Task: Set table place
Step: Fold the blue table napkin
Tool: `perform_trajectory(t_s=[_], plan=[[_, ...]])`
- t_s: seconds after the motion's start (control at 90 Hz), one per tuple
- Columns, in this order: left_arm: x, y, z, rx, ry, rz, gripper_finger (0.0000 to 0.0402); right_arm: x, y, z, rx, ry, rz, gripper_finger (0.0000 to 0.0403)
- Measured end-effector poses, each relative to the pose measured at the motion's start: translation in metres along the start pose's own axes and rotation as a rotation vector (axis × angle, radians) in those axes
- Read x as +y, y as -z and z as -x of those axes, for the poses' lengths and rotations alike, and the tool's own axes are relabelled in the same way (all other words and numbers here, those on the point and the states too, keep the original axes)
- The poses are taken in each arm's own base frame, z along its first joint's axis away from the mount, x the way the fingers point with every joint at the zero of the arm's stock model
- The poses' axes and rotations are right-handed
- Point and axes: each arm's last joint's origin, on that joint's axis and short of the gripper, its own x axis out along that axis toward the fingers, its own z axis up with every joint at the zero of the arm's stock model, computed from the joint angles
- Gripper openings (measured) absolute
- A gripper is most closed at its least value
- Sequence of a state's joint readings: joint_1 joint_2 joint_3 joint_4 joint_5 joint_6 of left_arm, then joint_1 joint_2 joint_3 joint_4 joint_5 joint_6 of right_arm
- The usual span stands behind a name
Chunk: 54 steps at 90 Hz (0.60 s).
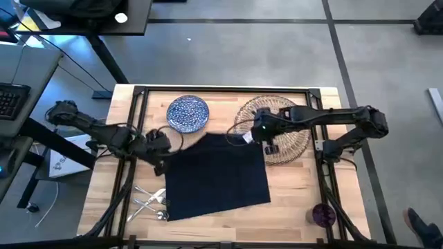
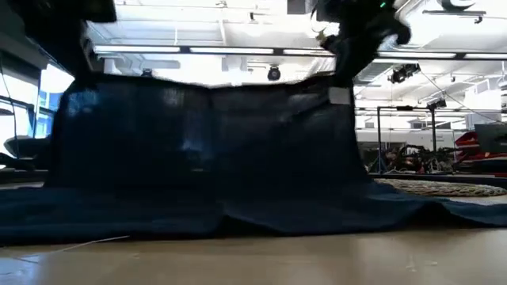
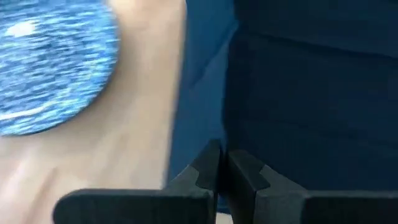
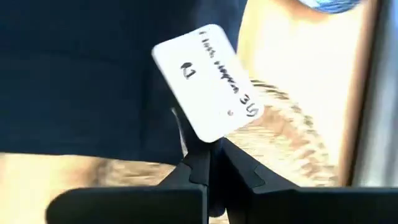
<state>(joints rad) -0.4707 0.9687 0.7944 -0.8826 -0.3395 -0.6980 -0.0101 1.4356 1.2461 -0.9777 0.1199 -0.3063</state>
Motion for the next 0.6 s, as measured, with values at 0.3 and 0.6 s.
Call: perform_trajectory(t_s=[0.3, 0.6], plan=[[-0.036, 0.016, 0.001, 0.061, 0.186, 0.023, 0.0, 0.061, -0.002, 0.011, 0.062, -0.135, -0.055, 0.0], [-0.073, 0.025, -0.014, 0.117, 0.315, 0.022, 0.0, 0.108, -0.009, 0.017, 0.019, -0.158, -0.103, 0.0]])
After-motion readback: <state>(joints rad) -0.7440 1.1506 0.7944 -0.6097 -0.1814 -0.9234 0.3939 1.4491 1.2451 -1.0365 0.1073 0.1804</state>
